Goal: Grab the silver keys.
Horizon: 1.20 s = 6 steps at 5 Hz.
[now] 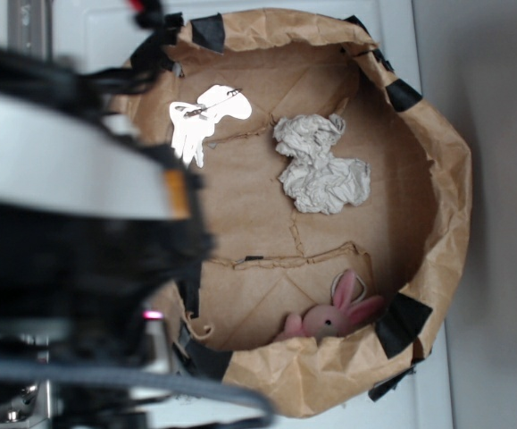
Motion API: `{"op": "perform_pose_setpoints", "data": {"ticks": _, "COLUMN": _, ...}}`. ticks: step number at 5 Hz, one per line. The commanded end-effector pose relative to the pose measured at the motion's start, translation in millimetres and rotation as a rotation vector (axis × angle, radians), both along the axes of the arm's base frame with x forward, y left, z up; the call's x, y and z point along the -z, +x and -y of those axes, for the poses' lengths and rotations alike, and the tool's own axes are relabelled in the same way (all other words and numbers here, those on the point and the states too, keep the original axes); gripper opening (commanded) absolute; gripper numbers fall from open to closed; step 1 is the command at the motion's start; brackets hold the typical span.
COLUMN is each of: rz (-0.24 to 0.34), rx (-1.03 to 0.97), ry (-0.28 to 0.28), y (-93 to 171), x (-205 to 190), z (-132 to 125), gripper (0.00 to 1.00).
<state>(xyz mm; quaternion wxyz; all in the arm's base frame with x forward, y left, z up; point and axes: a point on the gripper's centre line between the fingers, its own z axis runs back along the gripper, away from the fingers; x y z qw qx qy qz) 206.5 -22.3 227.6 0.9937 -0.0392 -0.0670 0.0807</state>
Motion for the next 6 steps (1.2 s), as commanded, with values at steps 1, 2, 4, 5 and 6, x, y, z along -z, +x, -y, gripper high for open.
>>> {"op": "perform_pose_setpoints", "data": {"ticks": 1, "rz": 0.134, "rx": -0.107, "ry": -0.040, "y": 39.1, "x": 10.0, "z": -32.7, "gripper": 1.00}}
{"op": "perform_pose_setpoints", "data": {"ticks": 2, "rz": 0.175, "rx": -0.146, "ry": -0.037, "y": 35.9, "x": 33.1, "z": -50.1, "gripper": 1.00}}
{"op": "perform_pose_setpoints", "data": {"ticks": 4, "rz": 0.230, "rx": -0.365, "ry": 0.128, "y": 53.3, "x": 78.2, "z": -65.0, "gripper": 1.00}}
{"op": "perform_pose_setpoints", "data": {"ticks": 5, "rz": 0.230, "rx": -0.365, "ry": 0.128, "y": 53.3, "x": 78.2, "z": -65.0, "gripper": 1.00}}
{"op": "perform_pose_setpoints", "data": {"ticks": 6, "rz": 0.230, "rx": -0.365, "ry": 0.128, "y": 53.3, "x": 78.2, "z": -65.0, "gripper": 1.00}}
